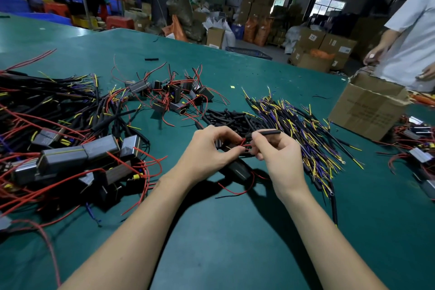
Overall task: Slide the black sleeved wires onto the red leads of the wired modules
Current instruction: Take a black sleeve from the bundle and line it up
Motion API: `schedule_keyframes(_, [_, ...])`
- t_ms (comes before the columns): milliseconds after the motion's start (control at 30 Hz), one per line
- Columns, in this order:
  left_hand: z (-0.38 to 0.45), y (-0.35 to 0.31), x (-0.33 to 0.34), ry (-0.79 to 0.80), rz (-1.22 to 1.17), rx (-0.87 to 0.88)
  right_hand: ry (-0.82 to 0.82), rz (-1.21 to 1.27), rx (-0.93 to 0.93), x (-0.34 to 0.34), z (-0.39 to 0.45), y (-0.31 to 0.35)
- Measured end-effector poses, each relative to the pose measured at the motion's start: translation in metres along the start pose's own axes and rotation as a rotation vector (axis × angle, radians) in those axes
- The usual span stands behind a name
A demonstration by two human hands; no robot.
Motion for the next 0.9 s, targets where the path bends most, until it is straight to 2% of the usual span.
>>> schedule_keyframes(167, [0.000, -0.002, 0.005, -0.129, 0.021, 0.043, 0.030, -0.084, -0.050, 0.001, -0.002, 0.004])
schedule_keyframes(367, [0.001, 0.000, 0.010, -0.165, 0.005, 0.036, -0.004, -0.346, -0.211, 0.005, -0.007, 0.004])
schedule_keyframes(533, [-0.001, 0.001, 0.013, -0.078, -0.038, -0.013, 0.000, -0.485, -0.256, 0.002, -0.005, -0.001])
schedule_keyframes(733, [0.001, -0.001, 0.008, 0.090, -0.042, -0.041, 0.010, -0.531, -0.211, -0.001, 0.000, -0.008])
schedule_keyframes(900, [0.007, -0.016, 0.006, -0.085, -0.126, 0.065, 0.023, -0.548, -0.206, -0.003, 0.002, -0.008])
Point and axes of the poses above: each hand's wrist, its own z-axis towards the middle knuckle, its own x-axis out of the palm, y = z × x, the point moved 1 cm from there along z, towards the middle knuckle, and after that the axes turned 11 degrees about x, right-handed, at the moved point
